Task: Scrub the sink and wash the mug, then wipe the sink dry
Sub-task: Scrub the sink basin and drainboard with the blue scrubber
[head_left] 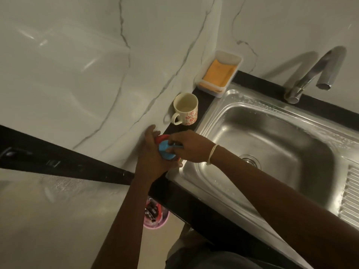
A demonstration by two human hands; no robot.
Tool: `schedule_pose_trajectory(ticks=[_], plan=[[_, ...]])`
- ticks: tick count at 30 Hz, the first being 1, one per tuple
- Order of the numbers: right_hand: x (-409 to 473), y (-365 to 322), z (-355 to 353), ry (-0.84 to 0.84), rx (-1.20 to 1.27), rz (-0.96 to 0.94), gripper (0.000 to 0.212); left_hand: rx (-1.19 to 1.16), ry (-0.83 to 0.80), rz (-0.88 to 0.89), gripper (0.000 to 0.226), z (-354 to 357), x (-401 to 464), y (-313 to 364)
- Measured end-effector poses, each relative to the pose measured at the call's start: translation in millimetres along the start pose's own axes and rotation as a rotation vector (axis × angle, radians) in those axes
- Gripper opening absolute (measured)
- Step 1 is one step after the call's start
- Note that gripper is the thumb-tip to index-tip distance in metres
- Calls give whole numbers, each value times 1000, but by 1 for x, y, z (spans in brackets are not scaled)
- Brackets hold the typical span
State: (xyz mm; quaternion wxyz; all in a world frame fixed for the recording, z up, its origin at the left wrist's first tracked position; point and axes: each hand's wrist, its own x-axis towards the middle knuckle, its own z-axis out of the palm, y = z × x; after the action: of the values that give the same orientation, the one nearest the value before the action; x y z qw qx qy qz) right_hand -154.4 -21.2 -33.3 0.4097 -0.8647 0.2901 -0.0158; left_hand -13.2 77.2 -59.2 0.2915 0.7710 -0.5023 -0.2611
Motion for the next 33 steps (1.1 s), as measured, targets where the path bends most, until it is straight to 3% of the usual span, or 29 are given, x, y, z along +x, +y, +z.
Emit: schedule_pose_trajectory(ticks=[4, 9, 12, 16, 21, 24, 28, 31, 33], plan=[[7, -2, 11, -108, -200, 76, 38, -47, 9, 5, 129, -1, -3, -4], [41, -6, 18, -19, -256, 113, 35, 37, 32, 20, 126, 3, -1, -8], [43, -14, 24, -50, -201, 27, 30, 45, 53, 32, 127, 2, -3, -6], [33, -13, 12, -211, -222, -84, 31, 19, 56, 12, 128, -1, -6, -1], [40, -17, 9, -177, -331, -110, 32, 37, 60, 40, 129, 0, -5, -5], [23, -13, -5, -70, -109, -46, 31, 9, 48, 29, 127, 0, -5, -2], [-33, 27, -57, 93, 425, 145, 27, 45, 64, 10, 124, 4, -12, 10], [-82, 81, -78, 152, 457, 246, 27, 244, 81, 81, 117, 10, -15, 23], [-107, 127, -74, 167, 303, 364, 26, 322, 83, 215, 105, 20, -15, 36]])
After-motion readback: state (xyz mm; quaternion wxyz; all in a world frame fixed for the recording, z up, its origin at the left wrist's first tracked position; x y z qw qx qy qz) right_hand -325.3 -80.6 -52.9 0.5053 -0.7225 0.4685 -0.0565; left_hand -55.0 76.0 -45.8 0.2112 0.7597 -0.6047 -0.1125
